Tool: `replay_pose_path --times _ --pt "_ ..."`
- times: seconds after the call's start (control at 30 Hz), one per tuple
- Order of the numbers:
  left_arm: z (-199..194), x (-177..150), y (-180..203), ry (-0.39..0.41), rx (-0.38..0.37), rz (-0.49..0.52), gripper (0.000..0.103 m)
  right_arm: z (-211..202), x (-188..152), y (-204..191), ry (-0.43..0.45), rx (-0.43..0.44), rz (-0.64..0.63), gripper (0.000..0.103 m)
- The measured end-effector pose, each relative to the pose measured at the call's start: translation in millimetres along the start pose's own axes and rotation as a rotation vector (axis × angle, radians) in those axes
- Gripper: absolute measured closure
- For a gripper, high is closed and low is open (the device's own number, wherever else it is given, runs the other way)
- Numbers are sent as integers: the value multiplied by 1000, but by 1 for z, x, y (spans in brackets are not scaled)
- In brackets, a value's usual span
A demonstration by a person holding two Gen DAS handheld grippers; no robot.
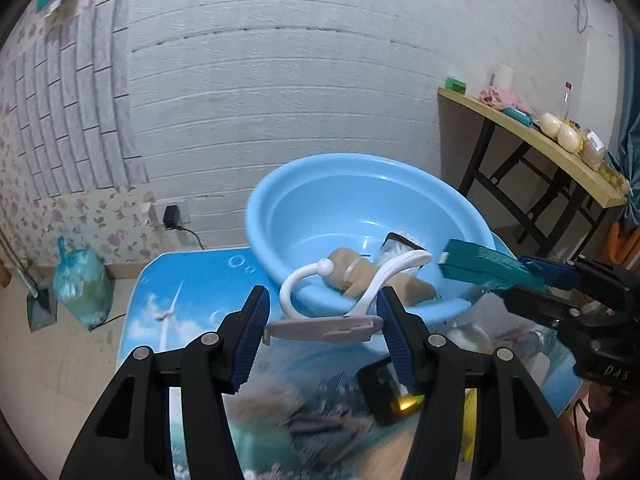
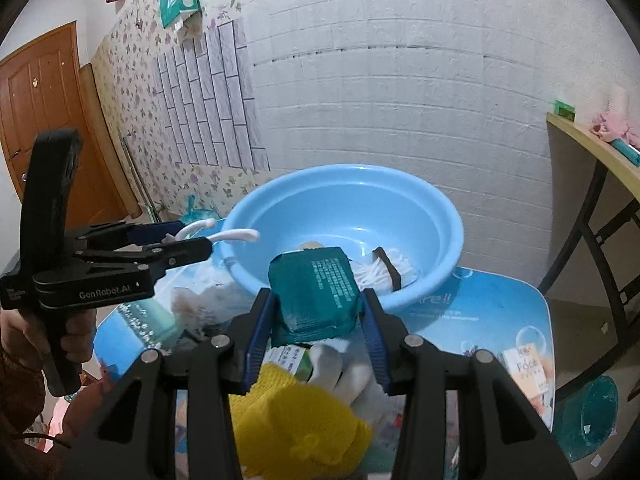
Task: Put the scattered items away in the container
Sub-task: 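Release the white hook into the basin with the left tool while the right tool drops the green pouch in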
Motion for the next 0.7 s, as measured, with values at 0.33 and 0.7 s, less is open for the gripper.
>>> replay_pose_path --times 0.33,0.7 --pt "32 8 16 -16 11 53 47 32 10 26 -24 -23 45 60" --pt "31 5 21 -22 9 70 40 34 -1 34 -38 11 110 54"
Point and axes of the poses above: each gripper's, at about its wrist camera, not at the fingertips, and z roughly the way its jaws point, y to its right, x to its top, the point moved 6 cm from there along z, roughly the way its jaws point, and after that the axes turned 10 degrees about -z, right-handed, at the moved point
